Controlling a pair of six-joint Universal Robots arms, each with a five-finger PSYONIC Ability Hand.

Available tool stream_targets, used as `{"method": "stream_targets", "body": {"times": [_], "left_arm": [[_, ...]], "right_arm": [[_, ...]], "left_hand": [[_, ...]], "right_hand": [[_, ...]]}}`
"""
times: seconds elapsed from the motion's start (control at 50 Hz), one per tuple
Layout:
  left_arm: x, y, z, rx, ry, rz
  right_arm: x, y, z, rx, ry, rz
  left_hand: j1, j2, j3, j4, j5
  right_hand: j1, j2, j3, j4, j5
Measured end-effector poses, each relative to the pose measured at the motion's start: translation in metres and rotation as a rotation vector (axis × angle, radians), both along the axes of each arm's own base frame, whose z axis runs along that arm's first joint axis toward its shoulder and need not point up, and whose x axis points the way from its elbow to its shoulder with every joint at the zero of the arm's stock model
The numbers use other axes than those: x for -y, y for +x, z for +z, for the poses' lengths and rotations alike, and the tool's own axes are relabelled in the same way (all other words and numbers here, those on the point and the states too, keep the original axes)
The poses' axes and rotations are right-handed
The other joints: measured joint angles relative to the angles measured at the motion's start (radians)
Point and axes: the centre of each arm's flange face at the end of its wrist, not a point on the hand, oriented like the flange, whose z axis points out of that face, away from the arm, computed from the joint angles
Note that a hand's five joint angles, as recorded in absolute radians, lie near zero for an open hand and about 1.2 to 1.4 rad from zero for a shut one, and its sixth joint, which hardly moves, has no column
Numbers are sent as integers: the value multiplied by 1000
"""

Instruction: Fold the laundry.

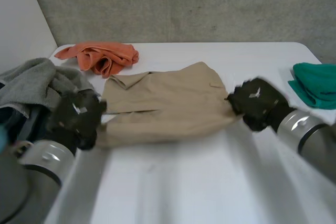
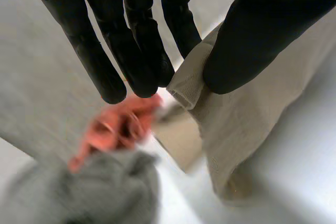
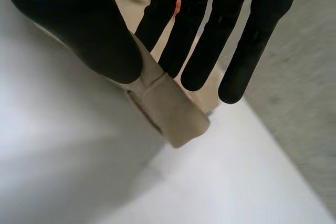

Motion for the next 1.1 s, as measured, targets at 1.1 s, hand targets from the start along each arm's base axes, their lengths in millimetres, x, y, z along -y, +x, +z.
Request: {"method": "stream_targets", "body": {"times": [1.1], "left_arm": [[155,-58,131,-470,-548,-126]], "right_arm": [[123,72,92,457,-582,-105]], "left_hand": [[0,6,6,1,0]], "right_hand": [[34,9,9,2,10]]}}
